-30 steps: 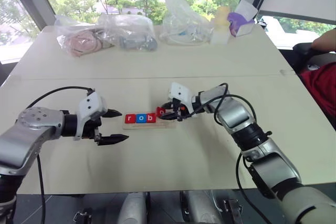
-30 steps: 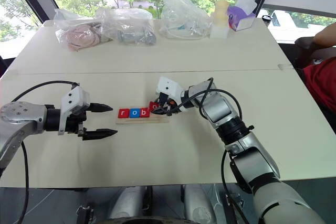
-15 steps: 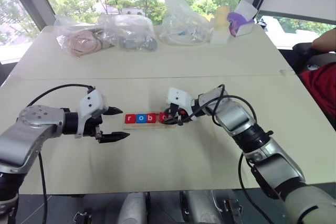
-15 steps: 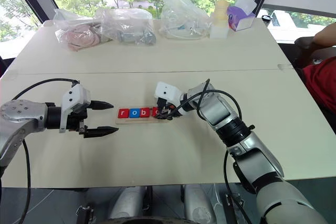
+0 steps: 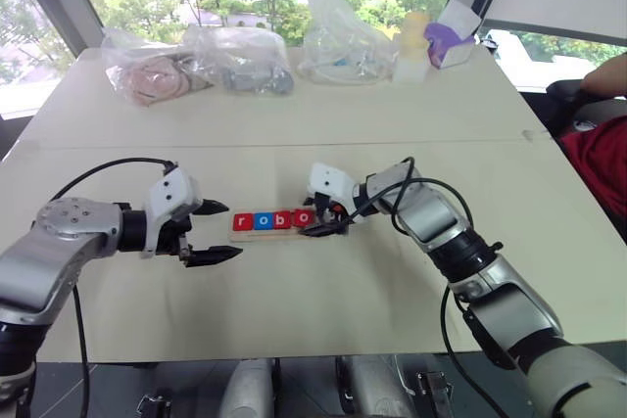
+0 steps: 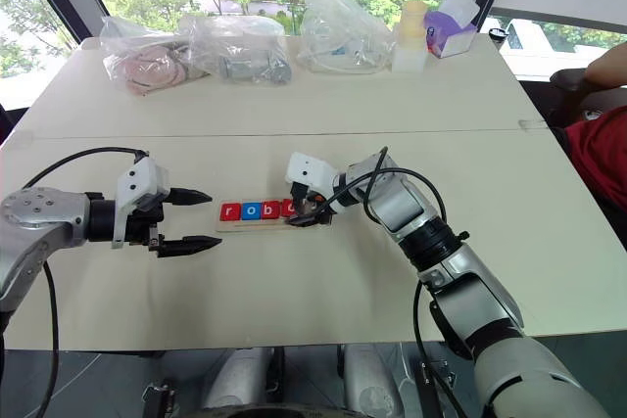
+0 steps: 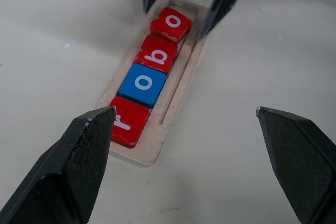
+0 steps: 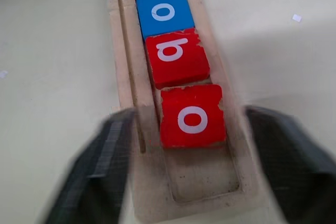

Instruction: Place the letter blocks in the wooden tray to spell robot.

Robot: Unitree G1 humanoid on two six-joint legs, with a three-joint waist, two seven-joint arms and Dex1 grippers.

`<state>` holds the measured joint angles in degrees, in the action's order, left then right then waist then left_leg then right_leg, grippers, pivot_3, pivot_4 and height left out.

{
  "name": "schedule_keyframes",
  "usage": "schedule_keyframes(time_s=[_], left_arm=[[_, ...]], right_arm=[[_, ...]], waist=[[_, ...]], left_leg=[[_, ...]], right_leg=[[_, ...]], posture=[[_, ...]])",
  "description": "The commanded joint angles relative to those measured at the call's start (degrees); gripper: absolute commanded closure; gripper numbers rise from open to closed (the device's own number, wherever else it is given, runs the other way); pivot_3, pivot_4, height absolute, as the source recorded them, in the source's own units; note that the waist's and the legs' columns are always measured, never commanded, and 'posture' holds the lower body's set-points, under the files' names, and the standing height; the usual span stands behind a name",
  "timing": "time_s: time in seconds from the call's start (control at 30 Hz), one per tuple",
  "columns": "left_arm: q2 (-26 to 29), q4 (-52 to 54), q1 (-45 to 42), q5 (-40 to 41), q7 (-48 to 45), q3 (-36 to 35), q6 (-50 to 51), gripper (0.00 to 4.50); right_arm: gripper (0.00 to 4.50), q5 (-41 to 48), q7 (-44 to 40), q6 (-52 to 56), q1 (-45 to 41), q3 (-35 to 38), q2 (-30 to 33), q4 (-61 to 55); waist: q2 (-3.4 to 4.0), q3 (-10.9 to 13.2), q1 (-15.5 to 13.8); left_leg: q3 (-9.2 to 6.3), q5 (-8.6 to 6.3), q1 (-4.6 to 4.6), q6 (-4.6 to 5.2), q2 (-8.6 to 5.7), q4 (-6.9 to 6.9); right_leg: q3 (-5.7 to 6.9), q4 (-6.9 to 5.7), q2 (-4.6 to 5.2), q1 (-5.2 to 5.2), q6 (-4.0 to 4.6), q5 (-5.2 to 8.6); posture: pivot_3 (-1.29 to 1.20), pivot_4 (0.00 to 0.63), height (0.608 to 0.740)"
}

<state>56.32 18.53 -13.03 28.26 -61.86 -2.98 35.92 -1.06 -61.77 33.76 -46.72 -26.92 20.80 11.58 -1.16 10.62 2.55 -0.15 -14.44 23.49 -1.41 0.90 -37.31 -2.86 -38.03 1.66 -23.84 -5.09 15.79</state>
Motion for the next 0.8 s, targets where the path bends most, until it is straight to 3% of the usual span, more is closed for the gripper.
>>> schedule_keyframes(time_s=[0.03, 0.33, 0.47, 0.67, 0.8], left_arm=[[0.1, 1.0, 0.0, -0.1, 0.1, -0.8, -0.4, 0.0], [0.2, 1.3, 0.4, 0.3, -0.1, -1.4, -0.3, 0.0], [0.2, 0.9, -0.2, 0.3, -0.3, -1.3, -0.4, 0.0], [0.1, 1.3, -0.9, 0.9, -0.7, -1.3, 0.0, 0.0], [-0.7, 2.0, -2.0, 2.5, -0.4, -1.4, 1.3, 0.0]], right_arm=[[0.04, 0.7, 1.2, -1.1, -2.3, 1.7, -1.4, -0.2], [0.04, 5.5, 2.8, -5.4, 0.2, 10.5, 0.8, -4.9], [0.04, 0.3, 9.2, -13.8, 3.4, 10.1, 2.4, -1.6], [0.04, -1.0, 11.7, -17.7, 7.7, 11.9, 5.1, -0.8], [0.04, 4.0, 13.3, -11.2, 10.6, 16.5, 4.6, -6.6]], waist=[[0.0, 0.0, 0.0], [0.0, 0.0, -0.2], [-0.01, 0.0, -0.1], [-0.01, 0.0, 0.0], [-0.01, 0.0, -0.1]], left_leg=[[0.0, 0.0, 0.0, 0.0, 0.0, 0.0], [0.0, 0.0, 0.0, 0.0, -0.01, 0.01], [-0.01, 0.0, -0.01, 0.0, -0.01, 0.01], [0.02, 0.0, -0.01, 0.0, 0.0, 0.02], [0.02, 0.0, -0.01, 0.0, 0.0, 0.0]], right_leg=[[0.0, 0.0, 0.0, 0.0, 0.0, 0.0], [0.0, 0.02, 0.04, 0.01, 0.0, 0.0], [0.0, 0.01, 0.03, 0.03, 0.0, 0.0], [-0.02, 0.0, 0.0, 0.0, 0.0, 0.0], [-0.03, 0.0, 0.0, 0.02, 0.0, 0.0]], posture=[[0.0, 0.15, 0.735], [0.0, 0.15, 0.735], [0.0, 0.15, 0.735], [0.0, 0.15, 0.735], [0.0, 0.15, 0.735]])
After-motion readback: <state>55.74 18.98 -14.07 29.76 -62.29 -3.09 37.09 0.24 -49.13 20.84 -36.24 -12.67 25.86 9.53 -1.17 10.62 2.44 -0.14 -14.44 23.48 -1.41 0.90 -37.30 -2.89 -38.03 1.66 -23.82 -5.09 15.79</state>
